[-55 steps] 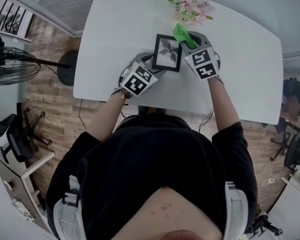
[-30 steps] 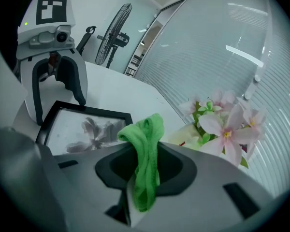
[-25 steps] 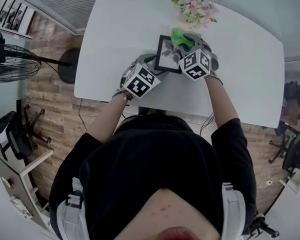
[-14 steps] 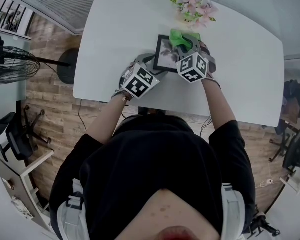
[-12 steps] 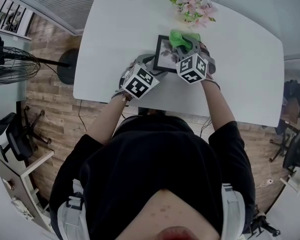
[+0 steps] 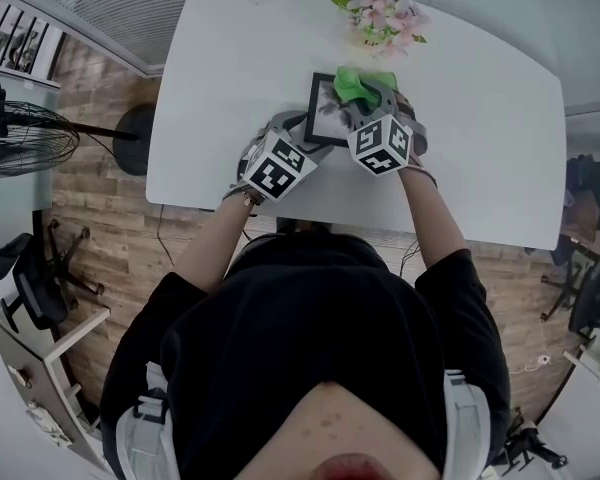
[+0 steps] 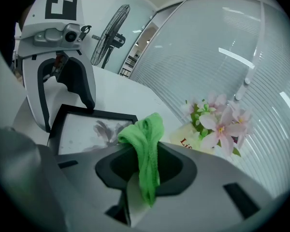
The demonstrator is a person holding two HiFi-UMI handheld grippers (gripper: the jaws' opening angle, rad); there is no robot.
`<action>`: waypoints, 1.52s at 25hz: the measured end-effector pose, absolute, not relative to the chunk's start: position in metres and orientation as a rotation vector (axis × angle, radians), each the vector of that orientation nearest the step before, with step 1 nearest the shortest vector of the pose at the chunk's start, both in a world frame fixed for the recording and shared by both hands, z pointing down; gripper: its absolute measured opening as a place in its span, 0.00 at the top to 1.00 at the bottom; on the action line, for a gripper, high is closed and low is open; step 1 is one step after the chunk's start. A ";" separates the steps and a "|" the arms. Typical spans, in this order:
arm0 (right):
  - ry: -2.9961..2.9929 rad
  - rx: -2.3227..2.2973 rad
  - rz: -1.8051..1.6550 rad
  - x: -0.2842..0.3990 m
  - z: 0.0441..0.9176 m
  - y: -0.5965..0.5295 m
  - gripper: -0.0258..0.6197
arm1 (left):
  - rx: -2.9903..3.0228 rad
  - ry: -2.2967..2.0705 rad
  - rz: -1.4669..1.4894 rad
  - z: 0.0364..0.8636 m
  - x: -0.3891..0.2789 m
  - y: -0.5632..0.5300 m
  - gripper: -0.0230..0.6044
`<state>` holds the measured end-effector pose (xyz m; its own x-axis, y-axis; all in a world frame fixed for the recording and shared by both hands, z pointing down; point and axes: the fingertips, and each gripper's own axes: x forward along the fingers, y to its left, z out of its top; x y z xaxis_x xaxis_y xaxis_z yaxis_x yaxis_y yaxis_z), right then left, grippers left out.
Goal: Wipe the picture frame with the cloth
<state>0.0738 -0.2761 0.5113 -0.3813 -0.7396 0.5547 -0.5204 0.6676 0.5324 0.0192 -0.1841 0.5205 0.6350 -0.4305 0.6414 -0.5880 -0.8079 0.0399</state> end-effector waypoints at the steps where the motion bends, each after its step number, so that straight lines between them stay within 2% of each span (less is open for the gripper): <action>1: -2.073 0.971 -0.344 0.074 0.511 -0.275 0.81 | 2.615 -0.829 0.926 0.520 0.020 -0.184 0.45; 38: -2.128 1.000 -0.240 0.070 0.510 -0.233 0.81 | 2.611 -0.838 0.937 0.522 0.018 -0.183 0.45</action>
